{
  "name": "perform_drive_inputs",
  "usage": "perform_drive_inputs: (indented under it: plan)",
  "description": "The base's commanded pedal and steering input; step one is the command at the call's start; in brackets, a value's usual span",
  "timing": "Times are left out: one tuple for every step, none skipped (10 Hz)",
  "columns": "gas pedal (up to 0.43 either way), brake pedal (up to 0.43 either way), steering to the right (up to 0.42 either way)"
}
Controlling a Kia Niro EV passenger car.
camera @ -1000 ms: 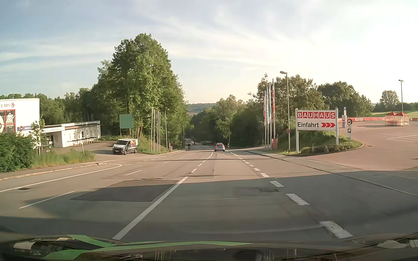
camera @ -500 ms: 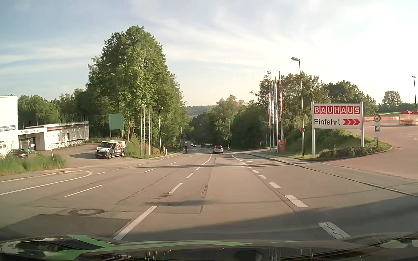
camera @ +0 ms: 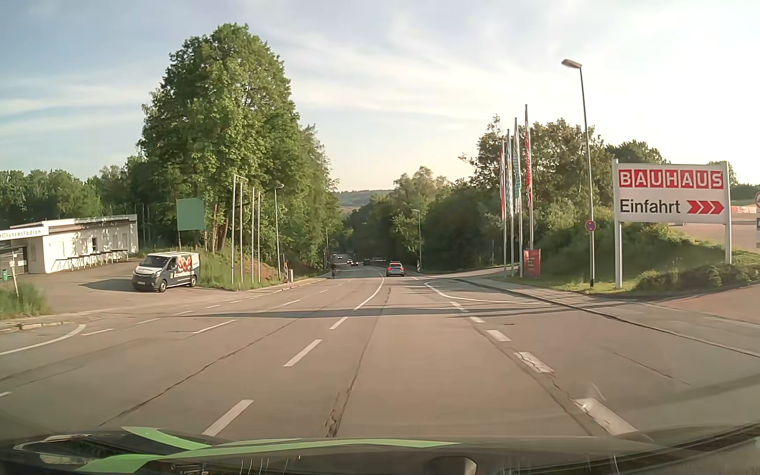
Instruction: Follow the waypoints while adhering to traffic rules and regulations
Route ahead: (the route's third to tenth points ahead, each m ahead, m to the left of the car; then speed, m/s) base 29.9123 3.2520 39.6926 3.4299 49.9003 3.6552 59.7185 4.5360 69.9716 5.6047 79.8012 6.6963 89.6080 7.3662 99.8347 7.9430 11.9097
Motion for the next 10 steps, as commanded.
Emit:
perform_drive_inputs:
  plan:
    - [0.000, 0.128, -0.006]
    - [0.000, 0.128, -0.006]
    - [0.000, 0.128, -0.006]
    - [0.000, 0.128, -0.008]
    - [0.000, 0.134, -0.009]
    - [0.000, 0.134, -0.011]
    - [0.000, 0.134, -0.011]
    - [0.000, 0.134, -0.011]
    - [0.000, 0.134, -0.009]
    - [0.000, 0.140, -0.006]
